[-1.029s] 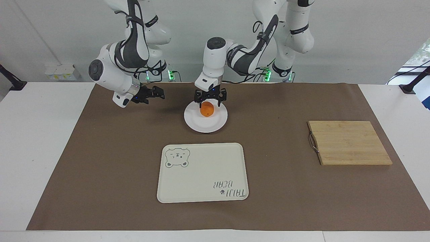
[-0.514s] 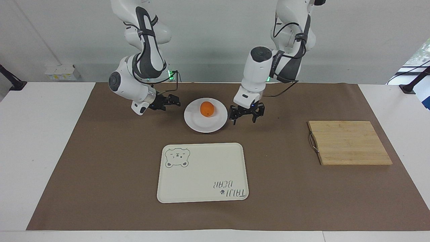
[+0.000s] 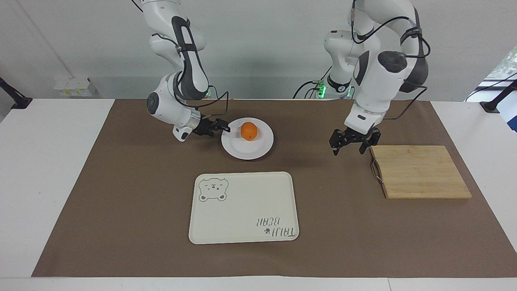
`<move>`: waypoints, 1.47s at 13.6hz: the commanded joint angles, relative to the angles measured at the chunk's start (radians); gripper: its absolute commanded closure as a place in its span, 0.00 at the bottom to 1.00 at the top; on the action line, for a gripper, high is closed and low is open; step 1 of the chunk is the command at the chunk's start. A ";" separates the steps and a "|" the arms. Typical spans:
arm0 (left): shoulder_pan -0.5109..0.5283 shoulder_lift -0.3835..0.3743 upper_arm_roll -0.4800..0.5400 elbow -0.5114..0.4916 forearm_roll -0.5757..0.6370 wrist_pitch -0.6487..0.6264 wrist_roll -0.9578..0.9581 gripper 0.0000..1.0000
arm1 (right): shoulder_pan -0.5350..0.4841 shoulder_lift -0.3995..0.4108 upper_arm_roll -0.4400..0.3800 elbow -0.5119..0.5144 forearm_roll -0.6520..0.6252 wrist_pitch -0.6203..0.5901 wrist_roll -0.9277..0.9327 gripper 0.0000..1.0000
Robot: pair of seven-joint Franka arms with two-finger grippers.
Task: Place orange and plate with both arms
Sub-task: 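Release the orange and withdraw the left gripper while the right gripper grasps the plate, then slide the white plate with the right gripper onto the bear tray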
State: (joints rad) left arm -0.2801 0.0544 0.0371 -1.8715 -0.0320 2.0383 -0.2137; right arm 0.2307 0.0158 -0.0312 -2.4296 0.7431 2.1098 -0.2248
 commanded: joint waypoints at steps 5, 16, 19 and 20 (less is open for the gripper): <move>0.216 -0.037 -0.006 0.147 -0.023 -0.286 0.375 0.00 | 0.013 0.024 0.000 -0.011 0.128 0.047 -0.100 0.00; 0.257 -0.051 -0.011 0.385 -0.011 -0.615 0.344 0.00 | 0.038 0.041 -0.001 -0.016 0.206 0.061 -0.142 1.00; 0.262 -0.091 -0.013 0.328 -0.011 -0.575 0.338 0.00 | 0.032 0.052 -0.001 0.007 0.205 0.033 -0.151 1.00; 0.262 -0.091 -0.013 0.328 -0.011 -0.576 0.338 0.00 | 0.026 0.061 -0.003 0.030 0.205 0.004 -0.151 1.00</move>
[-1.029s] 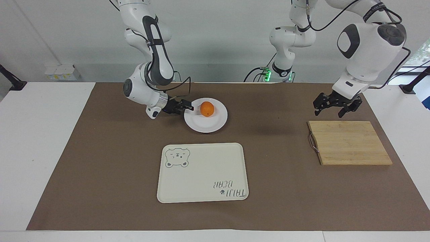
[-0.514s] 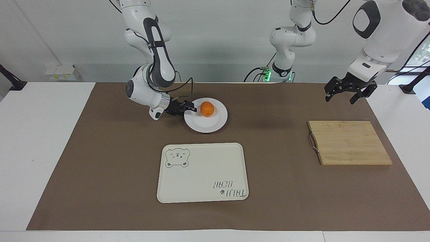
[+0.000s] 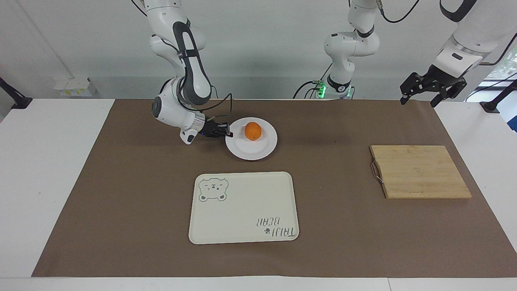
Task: Place orange and plate with both arms
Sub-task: 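Slide the white plate with the right gripper onto the bear tray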
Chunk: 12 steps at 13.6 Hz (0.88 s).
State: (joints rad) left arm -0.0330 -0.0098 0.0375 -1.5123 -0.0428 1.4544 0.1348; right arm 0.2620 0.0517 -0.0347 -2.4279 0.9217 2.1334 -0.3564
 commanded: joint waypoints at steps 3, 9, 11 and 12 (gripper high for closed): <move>0.015 -0.025 -0.013 -0.026 0.000 0.010 -0.006 0.00 | -0.021 0.030 0.001 0.044 0.025 -0.053 -0.058 1.00; 0.002 -0.025 -0.014 -0.026 -0.002 0.009 -0.004 0.00 | -0.079 0.031 0.003 0.084 0.026 -0.133 -0.151 1.00; 0.004 -0.025 -0.013 -0.026 -0.002 0.009 -0.004 0.00 | -0.079 0.037 0.003 0.098 0.029 -0.136 -0.168 1.00; 0.004 -0.025 -0.013 -0.026 -0.002 0.009 -0.004 0.00 | -0.079 0.037 0.003 0.108 0.045 -0.147 -0.173 1.00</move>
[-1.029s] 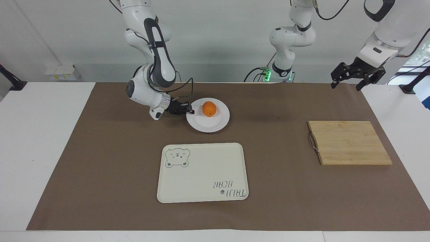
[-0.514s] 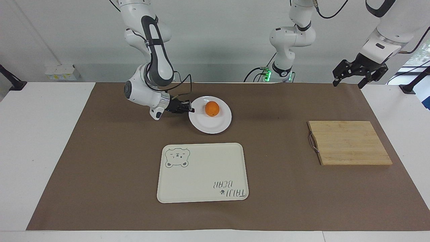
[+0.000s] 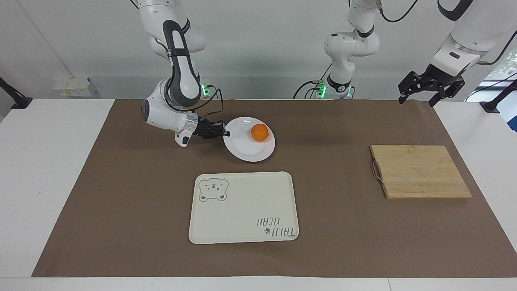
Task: Place orange and plate with both arms
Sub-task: 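Slide the white plate with the right gripper onto the bear tray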
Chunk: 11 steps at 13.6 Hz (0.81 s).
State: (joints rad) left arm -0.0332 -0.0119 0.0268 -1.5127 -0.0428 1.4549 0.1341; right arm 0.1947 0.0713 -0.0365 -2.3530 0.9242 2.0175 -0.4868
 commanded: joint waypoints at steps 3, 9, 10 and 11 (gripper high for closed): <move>0.004 -0.023 -0.002 -0.026 -0.002 0.010 -0.004 0.00 | -0.023 0.028 0.004 0.072 0.096 -0.065 -0.052 1.00; 0.004 -0.023 -0.004 -0.026 -0.002 0.009 -0.004 0.00 | -0.063 0.096 0.004 0.205 0.154 -0.118 -0.069 1.00; 0.004 -0.023 -0.004 -0.026 -0.002 0.009 -0.004 0.00 | -0.079 0.120 0.004 0.252 0.154 -0.137 -0.065 1.00; 0.004 -0.023 -0.002 -0.026 -0.002 0.010 -0.004 0.00 | -0.087 0.143 0.004 0.297 0.154 -0.143 -0.062 1.00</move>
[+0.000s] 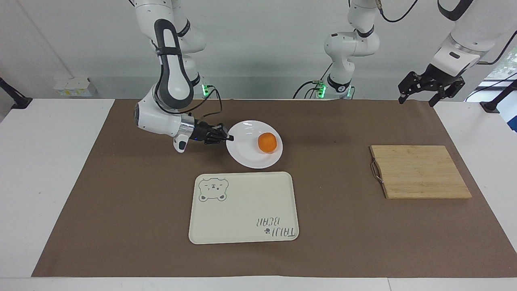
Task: Place orange and plate with both arms
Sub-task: 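Slide the white plate with the right gripper onto the bear tray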
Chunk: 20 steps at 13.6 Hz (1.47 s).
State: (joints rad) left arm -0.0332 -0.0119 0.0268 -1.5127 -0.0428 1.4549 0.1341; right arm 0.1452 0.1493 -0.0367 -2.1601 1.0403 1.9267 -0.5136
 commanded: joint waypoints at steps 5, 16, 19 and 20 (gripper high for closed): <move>0.004 -0.023 -0.002 -0.026 -0.002 0.010 -0.004 0.00 | -0.029 0.147 0.003 0.270 0.033 -0.032 0.036 1.00; 0.004 -0.023 -0.004 -0.026 -0.002 0.008 -0.004 0.00 | -0.015 0.233 0.012 0.336 0.036 0.050 0.064 1.00; 0.004 -0.023 -0.002 -0.026 0.000 0.008 -0.004 0.00 | -0.021 0.307 0.015 0.419 0.047 0.084 0.063 1.00; 0.004 -0.023 -0.002 -0.026 0.000 0.008 -0.004 0.00 | -0.033 0.359 0.015 0.481 0.047 0.084 0.064 1.00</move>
State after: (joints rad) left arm -0.0332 -0.0119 0.0268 -1.5127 -0.0428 1.4550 0.1341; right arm 0.1370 0.4156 -0.0317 -1.8035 1.0436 2.0187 -0.4554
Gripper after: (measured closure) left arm 0.000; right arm 0.947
